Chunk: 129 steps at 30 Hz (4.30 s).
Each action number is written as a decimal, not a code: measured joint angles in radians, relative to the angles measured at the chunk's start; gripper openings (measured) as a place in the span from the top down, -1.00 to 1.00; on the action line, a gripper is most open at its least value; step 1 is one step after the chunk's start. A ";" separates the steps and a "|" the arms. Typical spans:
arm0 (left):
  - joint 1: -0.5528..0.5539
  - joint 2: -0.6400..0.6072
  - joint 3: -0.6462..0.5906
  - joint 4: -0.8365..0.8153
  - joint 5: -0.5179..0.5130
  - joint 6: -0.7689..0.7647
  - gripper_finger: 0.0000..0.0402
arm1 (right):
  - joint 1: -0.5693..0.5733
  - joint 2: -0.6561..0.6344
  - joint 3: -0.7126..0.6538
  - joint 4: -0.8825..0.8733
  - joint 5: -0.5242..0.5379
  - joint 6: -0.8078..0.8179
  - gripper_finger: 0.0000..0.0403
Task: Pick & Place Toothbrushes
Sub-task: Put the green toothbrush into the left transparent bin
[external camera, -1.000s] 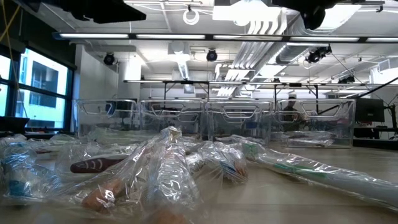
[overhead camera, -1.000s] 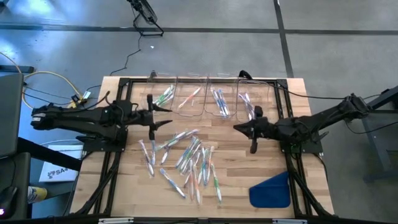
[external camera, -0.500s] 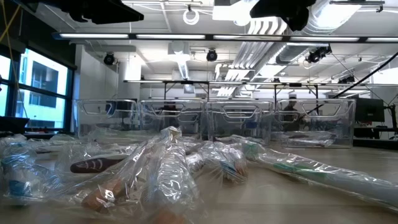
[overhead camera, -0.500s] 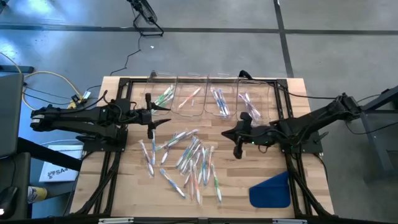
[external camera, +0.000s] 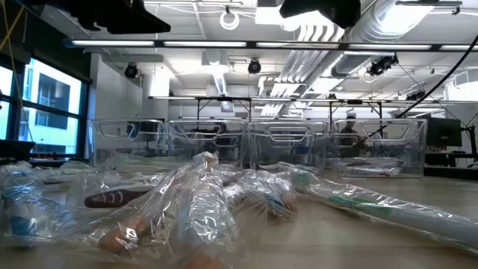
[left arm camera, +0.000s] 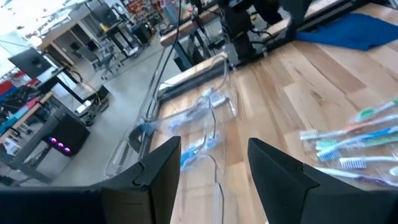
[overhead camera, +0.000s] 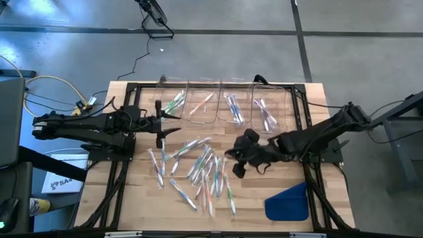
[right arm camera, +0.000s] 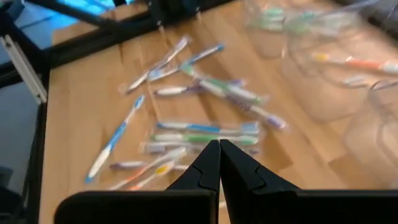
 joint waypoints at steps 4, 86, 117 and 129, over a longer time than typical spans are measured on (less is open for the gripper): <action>0.000 0.000 0.000 -0.028 0.000 -0.023 0.09 | 0.034 0.062 0.057 -0.038 0.000 0.088 0.99; 0.000 0.000 0.000 -0.128 -0.001 -0.080 0.09 | 0.042 0.574 0.112 -0.192 -0.550 0.858 0.27; 0.000 0.000 0.000 -0.128 -0.001 -0.099 0.09 | 0.009 0.568 0.109 -0.361 -0.569 0.709 0.92; 0.000 0.000 0.000 -0.123 -0.001 -0.114 0.09 | 0.000 0.444 0.099 -0.363 -0.488 0.592 0.97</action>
